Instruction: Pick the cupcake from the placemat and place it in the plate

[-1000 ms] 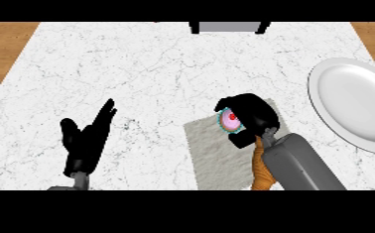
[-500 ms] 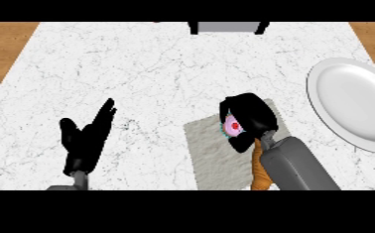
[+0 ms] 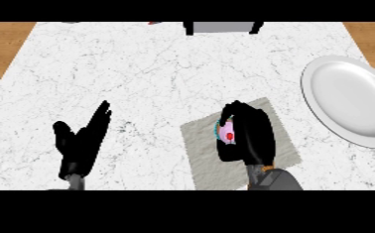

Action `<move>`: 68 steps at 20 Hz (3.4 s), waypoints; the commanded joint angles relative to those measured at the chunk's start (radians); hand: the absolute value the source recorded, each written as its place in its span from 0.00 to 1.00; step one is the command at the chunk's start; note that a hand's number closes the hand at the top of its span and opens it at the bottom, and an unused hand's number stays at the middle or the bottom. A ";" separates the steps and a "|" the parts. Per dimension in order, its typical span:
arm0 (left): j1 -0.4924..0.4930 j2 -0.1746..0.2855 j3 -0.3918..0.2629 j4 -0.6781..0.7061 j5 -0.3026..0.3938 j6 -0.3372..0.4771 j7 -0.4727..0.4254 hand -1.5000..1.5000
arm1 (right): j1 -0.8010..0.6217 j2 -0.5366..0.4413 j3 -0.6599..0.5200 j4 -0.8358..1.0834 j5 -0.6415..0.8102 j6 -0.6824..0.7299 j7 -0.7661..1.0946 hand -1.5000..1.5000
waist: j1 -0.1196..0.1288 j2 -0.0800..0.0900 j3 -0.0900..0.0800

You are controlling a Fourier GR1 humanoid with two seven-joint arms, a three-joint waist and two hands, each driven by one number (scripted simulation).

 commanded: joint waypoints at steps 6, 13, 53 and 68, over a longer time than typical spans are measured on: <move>0.016 -0.025 -0.019 0.048 -0.013 -0.006 -0.020 0.50 | 0.129 0.028 0.047 -0.288 0.221 -0.275 0.190 1.00 | 0.008 0.009 -0.004; 0.019 -0.024 -0.030 -0.061 -0.011 0.007 0.065 0.50 | 0.244 -0.004 -0.087 -0.454 0.098 -0.395 0.172 1.00 | 0.018 0.010 -0.002; -0.043 -0.079 -0.053 0.021 -0.056 -0.005 0.029 0.50 | -0.394 -0.589 -0.888 1.211 -0.849 -0.309 -0.952 0.00 | 0.072 0.032 0.004; -0.028 -0.070 -0.028 0.026 -0.064 0.003 0.027 0.50 | -0.353 -0.737 -1.143 1.353 -1.127 0.022 -1.199 0.00 | 0.041 0.021 0.000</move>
